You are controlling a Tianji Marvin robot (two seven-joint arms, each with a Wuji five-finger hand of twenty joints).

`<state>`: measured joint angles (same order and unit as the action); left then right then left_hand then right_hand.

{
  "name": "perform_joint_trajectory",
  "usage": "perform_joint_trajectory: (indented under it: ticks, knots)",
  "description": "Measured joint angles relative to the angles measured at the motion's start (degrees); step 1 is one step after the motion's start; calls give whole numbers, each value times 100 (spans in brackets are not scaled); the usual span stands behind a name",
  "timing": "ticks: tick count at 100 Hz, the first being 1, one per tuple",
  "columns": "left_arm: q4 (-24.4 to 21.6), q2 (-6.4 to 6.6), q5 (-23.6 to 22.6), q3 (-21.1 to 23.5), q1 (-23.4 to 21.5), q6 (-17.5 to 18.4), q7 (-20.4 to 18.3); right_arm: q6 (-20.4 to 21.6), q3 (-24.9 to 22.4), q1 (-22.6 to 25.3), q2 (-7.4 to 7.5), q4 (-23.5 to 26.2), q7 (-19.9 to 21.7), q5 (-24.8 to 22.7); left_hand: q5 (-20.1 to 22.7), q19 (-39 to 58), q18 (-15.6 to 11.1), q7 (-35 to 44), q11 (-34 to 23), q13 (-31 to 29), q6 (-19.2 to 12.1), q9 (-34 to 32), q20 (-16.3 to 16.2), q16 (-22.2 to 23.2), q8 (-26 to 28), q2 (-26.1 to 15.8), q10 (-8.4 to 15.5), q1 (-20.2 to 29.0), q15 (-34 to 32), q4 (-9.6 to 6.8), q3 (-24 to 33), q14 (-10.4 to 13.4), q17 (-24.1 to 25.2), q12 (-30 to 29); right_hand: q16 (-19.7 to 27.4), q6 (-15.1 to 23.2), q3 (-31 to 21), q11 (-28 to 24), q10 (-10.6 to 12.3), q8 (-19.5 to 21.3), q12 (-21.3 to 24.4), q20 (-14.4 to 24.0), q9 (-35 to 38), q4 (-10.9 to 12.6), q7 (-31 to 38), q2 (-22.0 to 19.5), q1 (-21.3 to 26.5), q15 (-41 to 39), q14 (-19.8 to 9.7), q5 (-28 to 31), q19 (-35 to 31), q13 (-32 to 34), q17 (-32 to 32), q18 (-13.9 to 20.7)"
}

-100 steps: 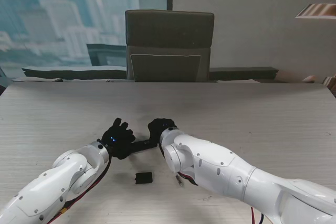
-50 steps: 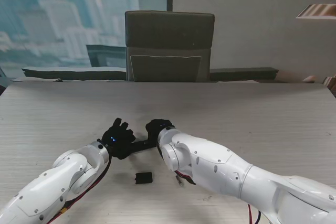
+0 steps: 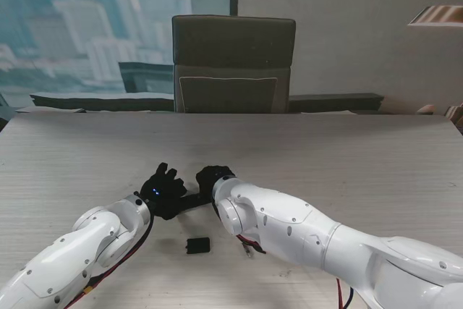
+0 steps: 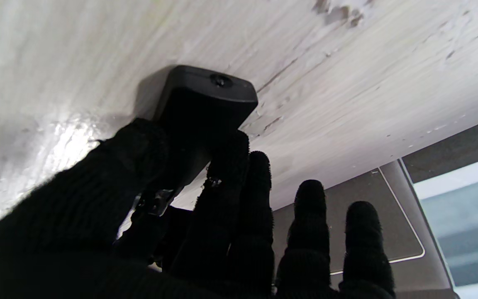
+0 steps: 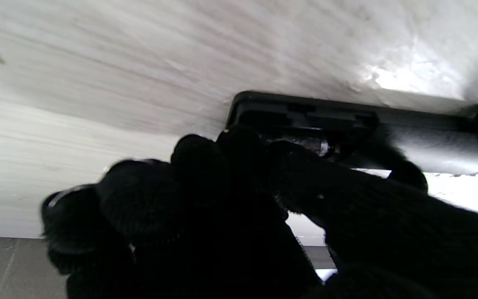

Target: Install the batteries into the remote control and close the cover

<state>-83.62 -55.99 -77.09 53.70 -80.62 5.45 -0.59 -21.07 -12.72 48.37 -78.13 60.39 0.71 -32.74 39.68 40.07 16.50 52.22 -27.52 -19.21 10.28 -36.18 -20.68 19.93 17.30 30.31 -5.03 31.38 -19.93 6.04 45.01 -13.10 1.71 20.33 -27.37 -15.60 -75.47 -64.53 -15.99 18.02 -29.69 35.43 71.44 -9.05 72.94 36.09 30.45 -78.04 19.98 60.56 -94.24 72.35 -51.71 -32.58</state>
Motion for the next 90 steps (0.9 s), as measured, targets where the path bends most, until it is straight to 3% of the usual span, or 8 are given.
perform_joint_trajectory:
  ticks: [7, 9, 12, 18, 25, 37, 74, 90]
  knots:
    - [1, 0, 2, -1, 1, -2, 2, 0, -2, 7, -17, -14, -14, -20, 0, 0, 0, 44, 0, 0, 11, 0, 0, 0, 0, 0, 0, 0, 0, 0, 0, 0, 0, 0, 1, 146, -20, -5, 62, 1, -7, -56, 11, 104, 0, 53, -127, -35, -37, 21, -53, 2, -6, 0]
    - [1, 0, 2, -1, 1, -2, 3, 0, -13, 17, -17, -13, -31, -23, 0, 0, 0, 54, 0, 0, 12, 0, 0, 0, 0, 0, 0, 0, 0, 0, 0, 0, 0, 0, 2, 389, 161, -17, 93, -18, -22, -81, 11, 30, -30, 96, -246, -50, -59, 78, -78, 2, -7, 0]
    - [0, 0, 2, -1, 1, -3, 4, 1, -38, 46, -17, -12, -64, -31, 0, 0, 0, 70, 0, 0, 14, 0, 0, 0, 2, -1, 0, 0, 0, 0, -12, 0, 0, 0, 5, 417, 549, -19, 109, 16, -43, -104, 12, -84, -3, 145, -434, -51, -71, 97, -83, 2, -8, 6]
    - [-3, -2, -3, -1, -1, -6, 4, 10, -122, 139, 4, 35, -143, -76, 0, 0, 0, 72, 0, 0, 14, 0, 0, 0, 2, -2, 0, 0, 0, 0, -23, 0, 0, 0, 65, 486, 594, -20, 110, 130, -48, -174, 12, -16, -128, 75, -713, -20, -71, 141, -86, 2, 27, 9]
    - [-6, -5, -14, 8, -7, -12, 3, 17, -289, 294, 106, 245, -213, -171, 0, 0, 0, 88, 0, 0, 14, 1, 0, 0, 4, -4, 0, 0, 0, 0, -33, 0, 0, 0, 66, 678, 1005, -20, 112, 717, -48, -205, -71, 143, -838, -30, -1127, 57, -71, 45, -87, -117, 206, 21]
    - [-10, -7, -19, 11, -14, -22, -2, 77, -540, 525, 344, 703, -343, -360, 0, 0, 0, 88, 0, 0, 15, 1, 0, 0, 4, -45, 0, 0, 0, 1, -63, 0, 0, 0, 66, 744, 1249, -10, 110, 922, -48, -206, -203, 149, -1134, -133, -1475, 117, -71, 36, -87, -246, 377, 42]
    - [-11, -10, -26, 14, -21, -36, 8, 270, -1253, 941, 768, 1518, -505, -888, 0, 0, 0, 94, 0, 0, 15, 1, 0, 0, 5, -62, 0, 0, 0, 2, -79, 0, 0, 0, 66, 746, 1344, 93, 72, 931, -47, -206, -369, 149, -1342, -281, -1555, 232, -58, -45, -54, -423, 615, 55]
    - [-8, -10, -22, 15, -21, -32, 11, 339, -1695, 1357, 1094, 2179, -147, -1379, 0, 0, 0, 95, 0, 0, 15, 1, 0, 0, 5, -68, 0, 0, 0, 6, -79, 0, 0, 0, 66, 712, 1344, 312, -29, 931, 54, -207, -511, 149, -1617, -283, -1465, 512, 35, -217, 133, -667, 899, 55]
